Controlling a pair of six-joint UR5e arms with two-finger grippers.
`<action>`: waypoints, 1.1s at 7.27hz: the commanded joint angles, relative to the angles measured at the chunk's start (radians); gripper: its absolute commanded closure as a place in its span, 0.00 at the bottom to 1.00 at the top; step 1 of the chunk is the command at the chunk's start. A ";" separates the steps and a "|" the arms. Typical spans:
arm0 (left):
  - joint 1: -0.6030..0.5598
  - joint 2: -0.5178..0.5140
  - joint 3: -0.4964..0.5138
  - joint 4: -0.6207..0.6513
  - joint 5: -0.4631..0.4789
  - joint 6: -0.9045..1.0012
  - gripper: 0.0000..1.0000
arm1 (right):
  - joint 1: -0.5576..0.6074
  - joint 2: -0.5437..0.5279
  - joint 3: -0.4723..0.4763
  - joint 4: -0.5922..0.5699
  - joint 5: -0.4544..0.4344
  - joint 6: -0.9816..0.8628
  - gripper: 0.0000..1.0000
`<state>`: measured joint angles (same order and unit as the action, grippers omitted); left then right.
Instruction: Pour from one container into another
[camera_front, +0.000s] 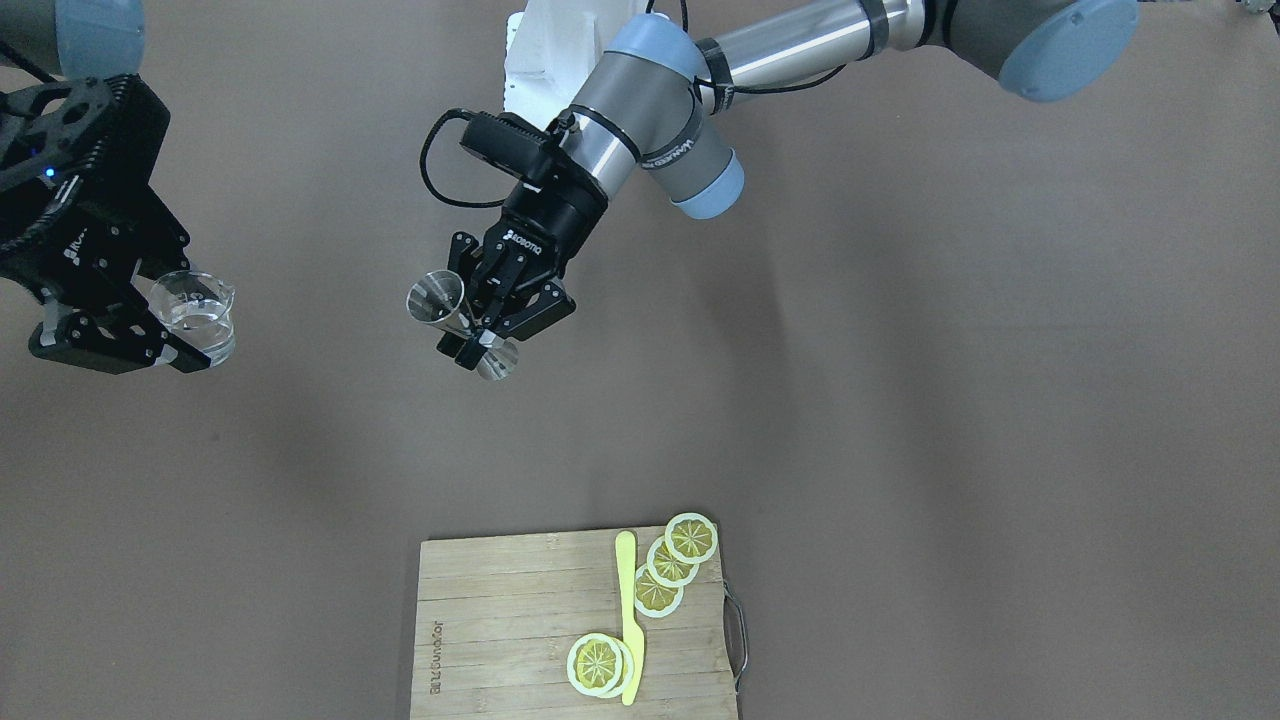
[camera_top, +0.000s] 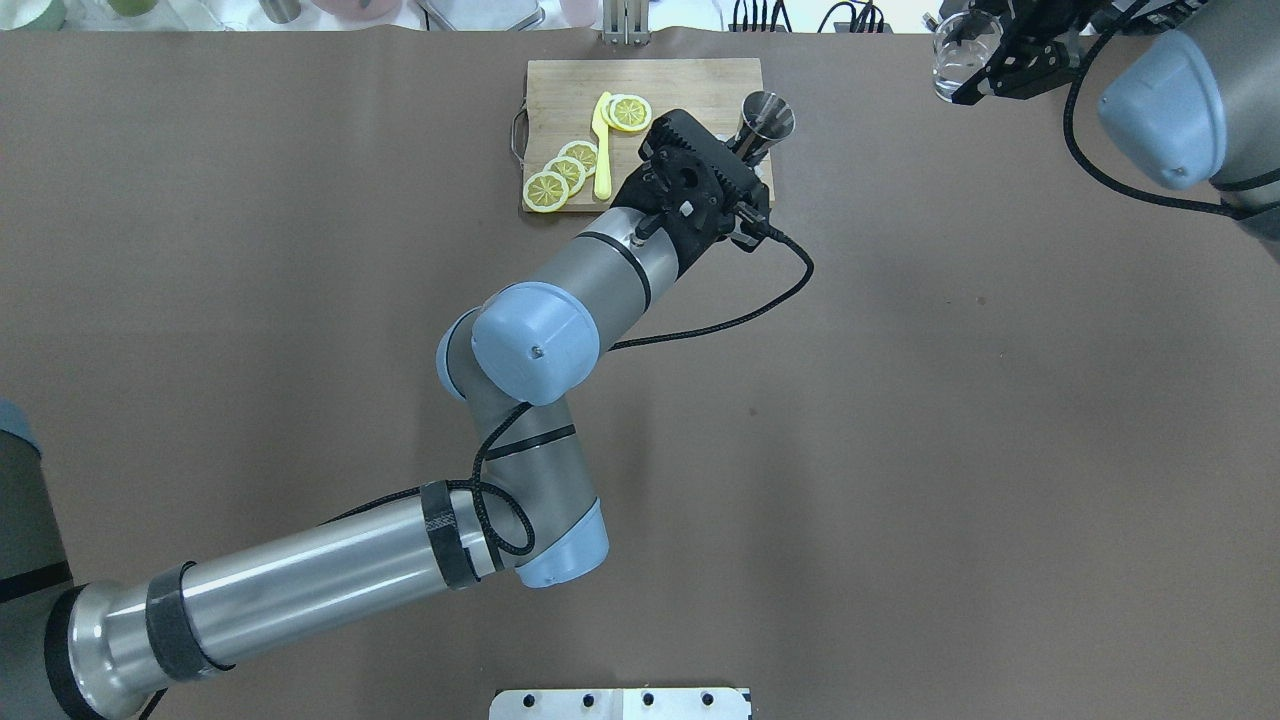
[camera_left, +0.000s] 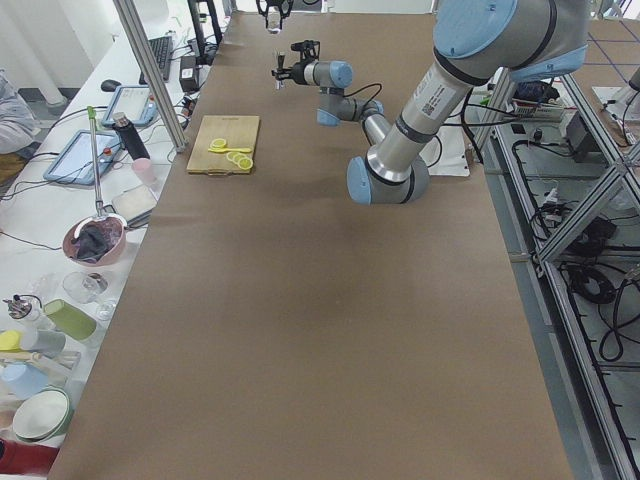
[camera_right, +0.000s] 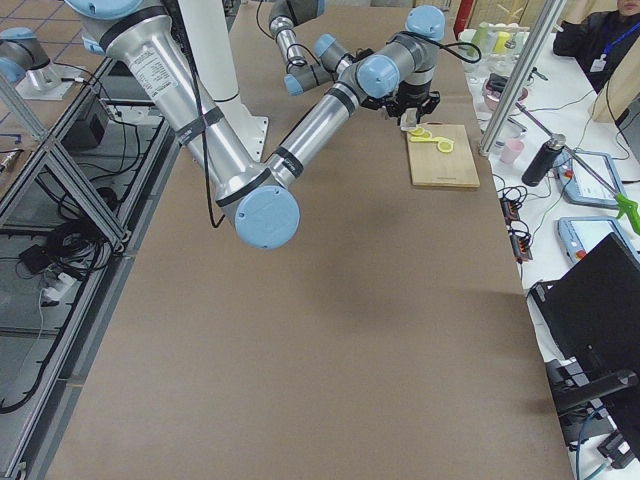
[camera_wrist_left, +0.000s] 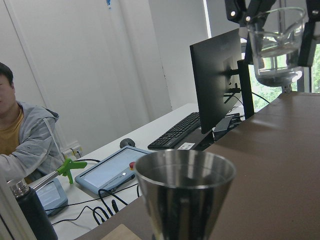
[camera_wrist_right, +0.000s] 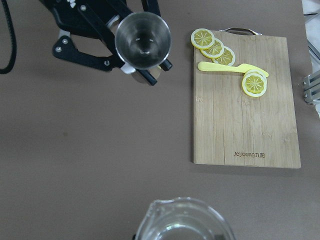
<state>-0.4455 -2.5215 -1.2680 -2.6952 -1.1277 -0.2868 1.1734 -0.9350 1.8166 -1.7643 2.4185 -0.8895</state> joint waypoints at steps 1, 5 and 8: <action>0.023 -0.054 0.039 0.032 -0.007 -0.008 1.00 | -0.001 0.050 -0.003 -0.072 -0.024 -0.029 1.00; 0.044 -0.031 0.035 -0.026 -0.009 -0.196 1.00 | -0.024 0.067 0.018 -0.141 -0.062 -0.022 1.00; 0.044 -0.022 0.035 -0.028 -0.006 -0.195 1.00 | -0.090 0.111 0.043 -0.213 -0.099 -0.020 1.00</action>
<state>-0.4027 -2.5506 -1.2333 -2.7222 -1.1359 -0.4795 1.1207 -0.8511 1.8579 -1.9419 2.3458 -0.9103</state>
